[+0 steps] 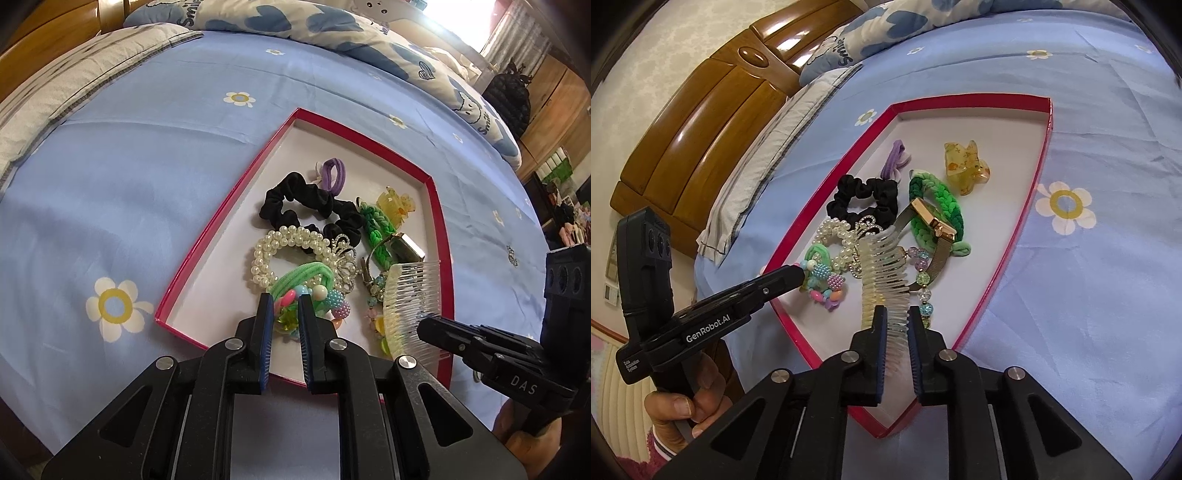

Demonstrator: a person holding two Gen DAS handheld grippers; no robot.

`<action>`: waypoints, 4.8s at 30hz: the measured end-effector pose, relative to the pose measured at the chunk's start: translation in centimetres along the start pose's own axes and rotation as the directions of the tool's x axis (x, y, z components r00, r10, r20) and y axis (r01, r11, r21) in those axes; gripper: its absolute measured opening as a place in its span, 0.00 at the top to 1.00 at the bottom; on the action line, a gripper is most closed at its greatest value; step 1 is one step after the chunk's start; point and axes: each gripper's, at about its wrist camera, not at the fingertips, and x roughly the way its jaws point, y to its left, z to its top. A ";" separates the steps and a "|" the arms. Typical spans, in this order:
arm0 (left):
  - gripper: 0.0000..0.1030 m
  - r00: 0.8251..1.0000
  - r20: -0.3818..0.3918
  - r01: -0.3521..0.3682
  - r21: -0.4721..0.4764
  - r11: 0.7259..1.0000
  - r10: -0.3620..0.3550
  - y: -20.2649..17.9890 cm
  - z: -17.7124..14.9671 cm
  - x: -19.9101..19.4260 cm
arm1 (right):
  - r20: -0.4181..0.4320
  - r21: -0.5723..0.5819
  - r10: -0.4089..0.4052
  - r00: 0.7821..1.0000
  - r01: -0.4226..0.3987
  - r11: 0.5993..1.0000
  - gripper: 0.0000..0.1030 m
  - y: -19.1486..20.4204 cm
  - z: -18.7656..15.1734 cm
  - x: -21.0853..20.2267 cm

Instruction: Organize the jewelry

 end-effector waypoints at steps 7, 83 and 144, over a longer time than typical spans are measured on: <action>0.88 1.000 -0.004 0.001 -0.003 1.000 -0.001 0.1 0.0 -0.1 | 0.007 -0.006 -0.007 1.000 0.007 1.000 0.82 0.1 0.0 -0.3; 0.00 0.943 0.258 -0.237 0.084 0.968 0.209 -3.7 -10.2 -10.7 | 0.375 -0.188 -0.158 0.913 0.242 0.952 0.01 3.8 -9.5 -11.2; 0.00 0.927 0.321 -0.249 0.141 0.958 0.193 -6.0 -12.5 -10.5 | 0.388 -0.163 -0.213 0.897 0.294 0.942 0.01 2.9 -11.6 -10.1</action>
